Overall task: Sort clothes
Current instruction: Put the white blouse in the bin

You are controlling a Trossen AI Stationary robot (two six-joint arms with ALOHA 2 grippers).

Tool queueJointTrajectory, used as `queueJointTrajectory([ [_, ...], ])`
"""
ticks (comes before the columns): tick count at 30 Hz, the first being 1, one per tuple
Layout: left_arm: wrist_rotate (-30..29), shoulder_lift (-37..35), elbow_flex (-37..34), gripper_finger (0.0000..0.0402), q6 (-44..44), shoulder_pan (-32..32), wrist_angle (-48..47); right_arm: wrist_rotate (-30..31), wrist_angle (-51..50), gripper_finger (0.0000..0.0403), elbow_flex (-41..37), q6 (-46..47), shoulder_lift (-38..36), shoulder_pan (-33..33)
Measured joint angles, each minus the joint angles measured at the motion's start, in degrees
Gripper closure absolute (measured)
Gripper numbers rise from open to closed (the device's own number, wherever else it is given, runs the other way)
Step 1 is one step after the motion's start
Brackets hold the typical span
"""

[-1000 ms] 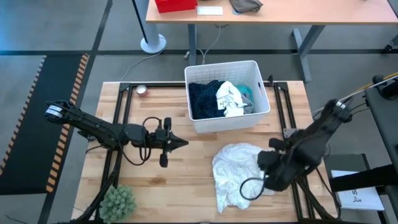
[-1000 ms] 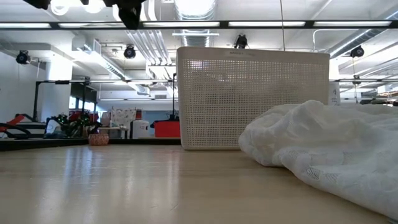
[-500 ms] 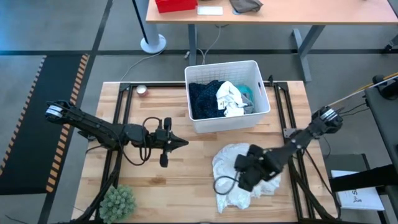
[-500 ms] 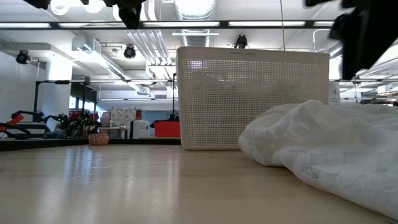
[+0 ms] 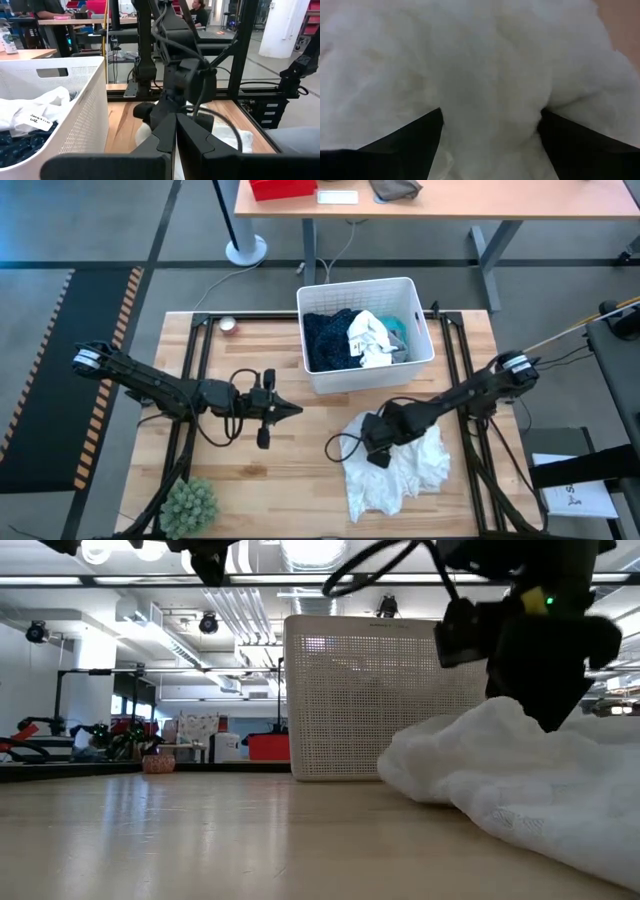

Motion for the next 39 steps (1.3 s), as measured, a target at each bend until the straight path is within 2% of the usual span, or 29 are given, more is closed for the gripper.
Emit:
queueJointTrajectory([
  [8, 0.0, 0.0, 0.0, 0.0402, -0.1, 0.0, -0.1, 0.8, 3.7, 0.0098, -0.9, -0.7, 5.2, -1.2],
  [14, 0.0, 0.0, 0.0, 0.0402, -0.2, 0.0, -0.2, 0.9, 4.1, 0.0129, 0.1, -1.7, 6.4, -1.7],
  [19, 0.0, 0.0, 0.0, 0.0402, -0.2, 0.0, -0.2, 0.5, 5.1, 0.0208, 0.1, -2.5, 6.5, -1.9],
  [26, 0.0, 0.0, 0.0, 0.0402, -0.3, 0.0, -0.2, 0.0, 6.3, 0.0374, 0.1, -5.5, 6.6, -1.9],
  [32, 0.0, 0.0, 0.0, 0.0402, -0.3, 0.0, -0.2, -2.3, 1.6, 0.0379, 3.9, -11.4, 6.5, -1.9],
  [39, 0.0, 0.0, 0.0, 0.0402, -0.3, 0.0, -0.2, -2.4, -4.5, 0.038, 11.2, -17.0, 1.9, -1.0],
])
